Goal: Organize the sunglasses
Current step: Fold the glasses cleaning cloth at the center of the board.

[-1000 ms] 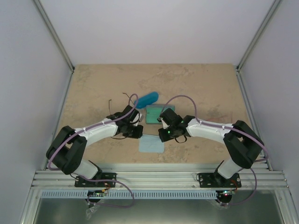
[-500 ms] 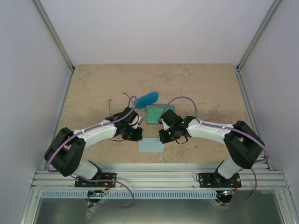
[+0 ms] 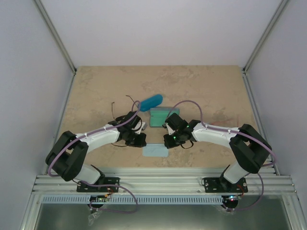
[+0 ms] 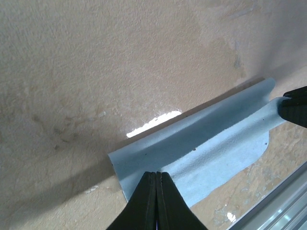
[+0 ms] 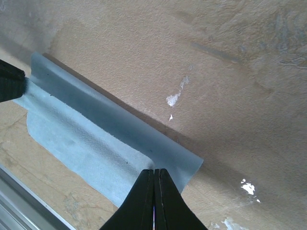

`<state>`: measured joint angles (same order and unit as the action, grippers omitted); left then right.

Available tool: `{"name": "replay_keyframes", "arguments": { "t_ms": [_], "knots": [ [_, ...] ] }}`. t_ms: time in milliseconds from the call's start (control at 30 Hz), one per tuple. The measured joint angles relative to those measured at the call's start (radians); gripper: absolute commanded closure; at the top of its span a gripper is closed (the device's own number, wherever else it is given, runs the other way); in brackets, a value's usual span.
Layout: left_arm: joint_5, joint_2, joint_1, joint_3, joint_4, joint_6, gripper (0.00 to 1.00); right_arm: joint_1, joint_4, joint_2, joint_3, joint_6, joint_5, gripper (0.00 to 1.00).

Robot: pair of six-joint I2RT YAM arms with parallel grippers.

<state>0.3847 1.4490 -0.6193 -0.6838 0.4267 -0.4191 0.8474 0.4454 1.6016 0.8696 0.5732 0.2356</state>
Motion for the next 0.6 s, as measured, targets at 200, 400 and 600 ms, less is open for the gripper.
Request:
{"name": "replay_keyframes", "arguments": {
  "t_ms": [200,400,600],
  "knots": [
    [0.022,0.003,0.000,0.005,0.000,0.000,0.97,0.000,-0.001,0.000,-0.001,-0.001,0.003,0.98],
    [0.048,0.019,0.000,0.008,0.000,-0.002,0.73,0.000,-0.020,0.001,-0.019,-0.020,0.048,0.80],
    [0.083,0.022,0.000,0.020,0.003,0.000,0.66,0.000,-0.028,0.000,-0.053,-0.038,0.113,0.72]
  ]
}}
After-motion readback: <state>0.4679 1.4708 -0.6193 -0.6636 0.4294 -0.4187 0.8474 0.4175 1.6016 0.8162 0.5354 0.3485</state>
